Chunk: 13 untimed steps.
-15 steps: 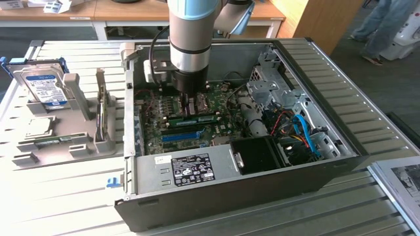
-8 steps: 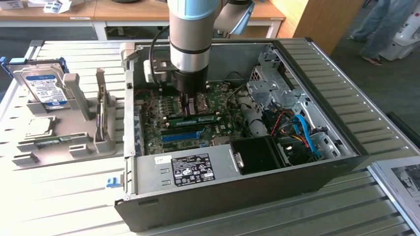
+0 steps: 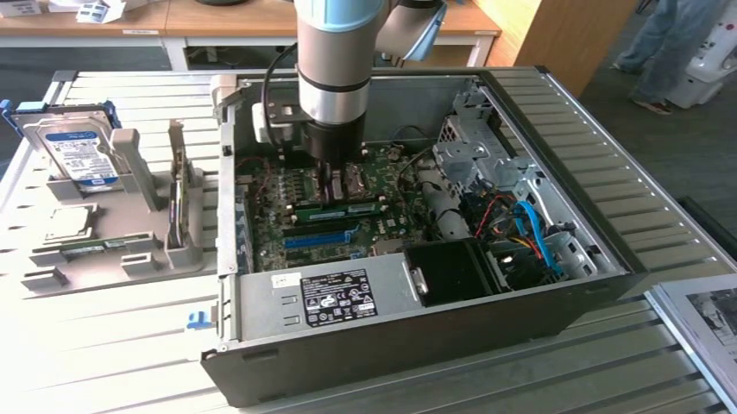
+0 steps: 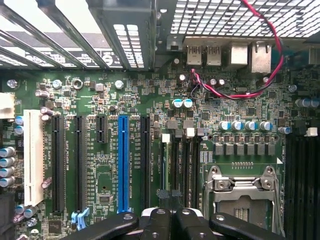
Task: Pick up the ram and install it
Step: 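Press down the ram until it locks into place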
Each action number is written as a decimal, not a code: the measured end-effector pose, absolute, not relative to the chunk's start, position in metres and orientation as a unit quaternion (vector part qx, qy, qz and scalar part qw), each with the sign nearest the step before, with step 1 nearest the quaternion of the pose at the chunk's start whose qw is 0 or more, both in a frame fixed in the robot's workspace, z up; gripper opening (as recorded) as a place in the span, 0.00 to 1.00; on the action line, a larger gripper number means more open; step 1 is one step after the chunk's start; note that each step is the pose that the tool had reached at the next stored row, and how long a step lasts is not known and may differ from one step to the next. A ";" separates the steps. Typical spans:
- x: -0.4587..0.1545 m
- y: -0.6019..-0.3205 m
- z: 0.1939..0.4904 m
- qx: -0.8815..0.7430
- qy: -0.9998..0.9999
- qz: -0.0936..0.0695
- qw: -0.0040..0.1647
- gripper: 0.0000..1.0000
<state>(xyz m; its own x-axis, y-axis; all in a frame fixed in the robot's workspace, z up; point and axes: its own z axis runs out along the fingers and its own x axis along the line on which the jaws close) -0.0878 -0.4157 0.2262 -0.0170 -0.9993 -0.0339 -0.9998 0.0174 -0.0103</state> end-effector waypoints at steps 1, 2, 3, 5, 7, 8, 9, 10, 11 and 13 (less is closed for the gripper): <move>-0.088 -0.416 0.227 -0.701 0.713 0.008 0.016 0.10; -0.088 -0.416 0.229 -0.701 0.713 0.008 0.016 0.10; -0.088 -0.416 0.230 -0.701 0.713 0.008 0.016 0.10; -0.088 -0.416 0.233 -0.701 0.713 0.008 0.016 0.10; -0.088 -0.416 0.238 -0.701 0.713 0.008 0.016 0.10; -0.088 -0.416 0.240 -0.701 0.713 0.008 0.016 0.10; -0.088 -0.416 0.242 -0.701 0.713 0.008 0.016 0.10; -0.088 -0.416 0.243 -0.701 0.713 0.008 0.016 0.10; -0.088 -0.416 0.245 -0.701 0.713 0.008 0.016 0.10; -0.088 -0.416 0.249 -0.701 0.713 0.008 0.016 0.10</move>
<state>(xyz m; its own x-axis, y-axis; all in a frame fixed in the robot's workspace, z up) -0.0879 -0.4158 0.2487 -0.0172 -0.9993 -0.0336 -0.9998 0.0175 -0.0102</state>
